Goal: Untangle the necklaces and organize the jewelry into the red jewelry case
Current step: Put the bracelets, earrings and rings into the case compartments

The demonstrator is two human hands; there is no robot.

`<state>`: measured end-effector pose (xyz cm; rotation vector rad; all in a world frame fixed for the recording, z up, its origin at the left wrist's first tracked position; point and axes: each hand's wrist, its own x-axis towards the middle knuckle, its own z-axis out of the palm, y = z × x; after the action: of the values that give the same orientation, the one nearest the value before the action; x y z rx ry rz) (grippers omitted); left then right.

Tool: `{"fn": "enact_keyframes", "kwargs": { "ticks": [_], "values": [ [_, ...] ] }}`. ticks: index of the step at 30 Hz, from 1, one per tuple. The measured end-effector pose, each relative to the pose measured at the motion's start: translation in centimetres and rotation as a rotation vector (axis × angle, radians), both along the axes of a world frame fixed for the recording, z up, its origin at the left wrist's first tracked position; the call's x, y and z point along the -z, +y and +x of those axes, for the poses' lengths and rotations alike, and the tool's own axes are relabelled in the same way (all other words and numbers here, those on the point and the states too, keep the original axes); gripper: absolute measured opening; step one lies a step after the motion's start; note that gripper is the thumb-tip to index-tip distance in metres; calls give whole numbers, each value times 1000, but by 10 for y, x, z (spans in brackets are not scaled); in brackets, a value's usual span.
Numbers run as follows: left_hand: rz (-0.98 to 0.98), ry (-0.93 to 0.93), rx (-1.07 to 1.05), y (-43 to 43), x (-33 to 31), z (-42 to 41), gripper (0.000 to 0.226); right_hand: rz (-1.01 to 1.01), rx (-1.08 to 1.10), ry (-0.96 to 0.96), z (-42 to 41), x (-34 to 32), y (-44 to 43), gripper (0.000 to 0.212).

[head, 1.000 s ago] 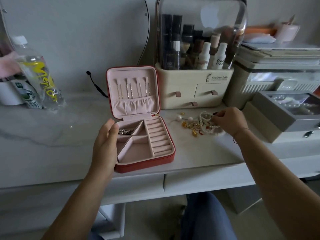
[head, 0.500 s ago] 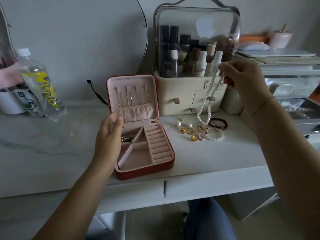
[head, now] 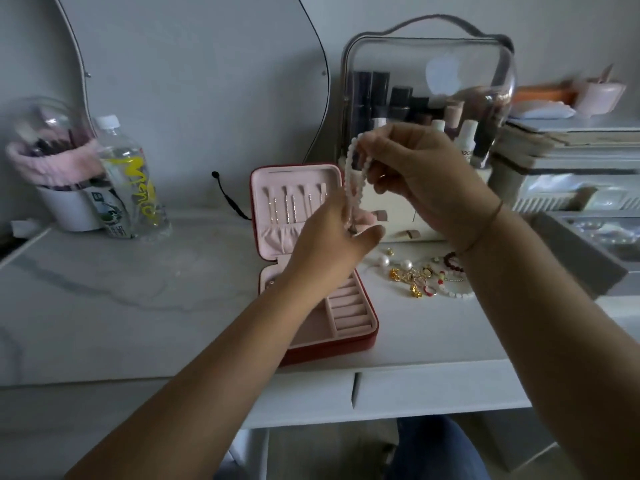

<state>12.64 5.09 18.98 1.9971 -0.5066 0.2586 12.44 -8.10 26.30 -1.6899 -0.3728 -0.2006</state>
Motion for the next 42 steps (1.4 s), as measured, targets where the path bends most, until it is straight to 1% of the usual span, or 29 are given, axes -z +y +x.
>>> {"fn": "enact_keyframes", "kwargs": {
  "ticks": [2, 3, 6, 8, 9, 11, 12, 14, 16, 18, 20, 21, 24, 25, 27, 30, 32, 35, 37, 40, 42],
  "values": [
    [48, -11, -98, 13, 8, -4, 17, 53, 3, 45, 0, 11, 6, 15],
    [75, -9, -141, 21, 12, -6, 14, 80, 11, 65, 0, 17, 7, 15],
    [228, -64, -179, 46, 23, -7, 19, 146, 23, 112, 2, 36, 10, 16],
    [273, -48, -164, 57, 24, -8, 21, 158, 15, 139, 3, 47, 11, 17],
    [228, 4, -144, 61, 24, -9, 20, 157, 8, 158, 3, 52, 13, 18],
    [58, 151, -87, 68, 25, -12, 12, 165, -28, 206, 4, 62, 19, 21],
    [11, 206, -71, 72, 27, -15, 8, 166, -47, 228, 3, 66, 22, 19],
    [26, 267, -41, 79, 38, -22, 2, 119, -55, 255, 2, 77, 28, 11],
    [63, 324, -4, 83, 49, -30, 4, 63, -46, 275, 0, 87, 33, 7],
    [90, 341, -5, 85, 56, -37, 6, 56, -36, 310, 0, 96, 35, 5],
    [139, 299, -49, 86, 59, -41, 11, 3, -16, 330, -1, 102, 35, 3],
    [193, 260, -84, 87, 59, -43, 14, -90, -2, 316, -1, 107, 34, 2],
    [318, 152, -146, 92, 55, -47, 19, -526, 5, 179, -5, 113, 36, 1],
    [351, 124, -146, 93, 55, -47, 18, -607, -8, 133, -8, 114, 37, 2],
    [405, 72, -175, 97, 56, -47, 18, -674, -15, 62, -12, 114, 40, 8],
    [368, -7, -230, 102, 61, -44, 19, -693, -4, 16, -14, 116, 40, 12],
    [359, -63, -175, 100, 66, -43, 15, -689, -6, 3, -15, 118, 40, 12],
    [442, -197, -60, 98, 77, -39, 13, -630, -12, 7, -15, 120, 37, 11],
    [512, -281, -17, 97, 83, -36, 10, -564, 31, 16, -14, 122, 28, 11],
    [520, -302, 4, 98, 84, -31, 9, -456, 240, 11, -5, 124, -8, 9],
    [448, -256, -32, 97, 81, -29, 7, -424, 482, 15, 3, 127, -47, 8]
  ]
}}
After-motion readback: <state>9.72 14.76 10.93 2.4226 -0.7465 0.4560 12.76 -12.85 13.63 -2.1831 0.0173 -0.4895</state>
